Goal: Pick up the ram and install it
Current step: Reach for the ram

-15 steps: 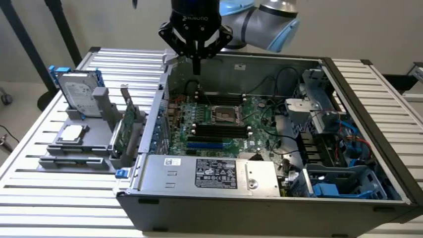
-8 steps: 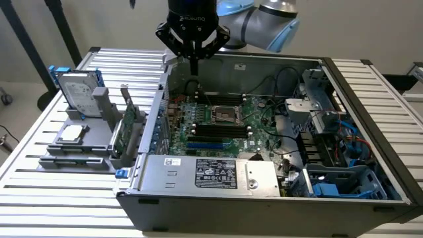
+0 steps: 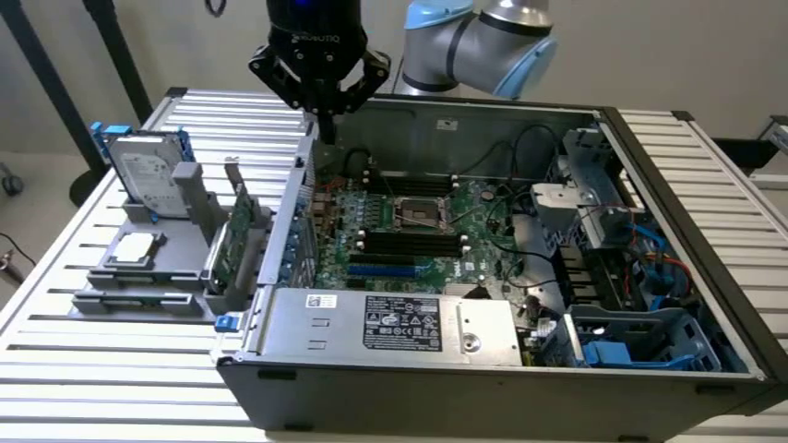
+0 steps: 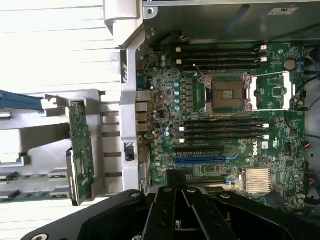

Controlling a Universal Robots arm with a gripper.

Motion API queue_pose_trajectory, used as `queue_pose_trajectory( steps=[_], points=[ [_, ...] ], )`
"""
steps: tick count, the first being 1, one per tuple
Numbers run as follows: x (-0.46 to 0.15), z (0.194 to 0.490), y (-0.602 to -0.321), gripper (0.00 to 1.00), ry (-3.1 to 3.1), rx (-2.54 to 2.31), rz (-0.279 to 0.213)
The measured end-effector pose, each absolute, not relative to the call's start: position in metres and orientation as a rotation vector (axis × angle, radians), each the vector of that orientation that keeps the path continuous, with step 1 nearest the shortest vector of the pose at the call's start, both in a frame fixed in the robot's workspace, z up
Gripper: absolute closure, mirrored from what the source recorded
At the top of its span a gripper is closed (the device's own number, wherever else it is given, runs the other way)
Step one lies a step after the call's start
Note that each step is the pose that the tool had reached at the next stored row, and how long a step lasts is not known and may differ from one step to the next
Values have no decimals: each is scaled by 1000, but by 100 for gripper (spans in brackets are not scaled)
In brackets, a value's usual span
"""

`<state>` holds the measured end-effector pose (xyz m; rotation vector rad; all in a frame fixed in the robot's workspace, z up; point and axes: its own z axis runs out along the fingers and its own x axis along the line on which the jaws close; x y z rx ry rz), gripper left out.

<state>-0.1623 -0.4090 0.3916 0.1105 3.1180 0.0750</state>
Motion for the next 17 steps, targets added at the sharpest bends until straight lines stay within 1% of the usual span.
queue_pose_trajectory(
  steps=[17],
  points=[
    [-239,388,-422,89,3118,110,75]
  ],
)
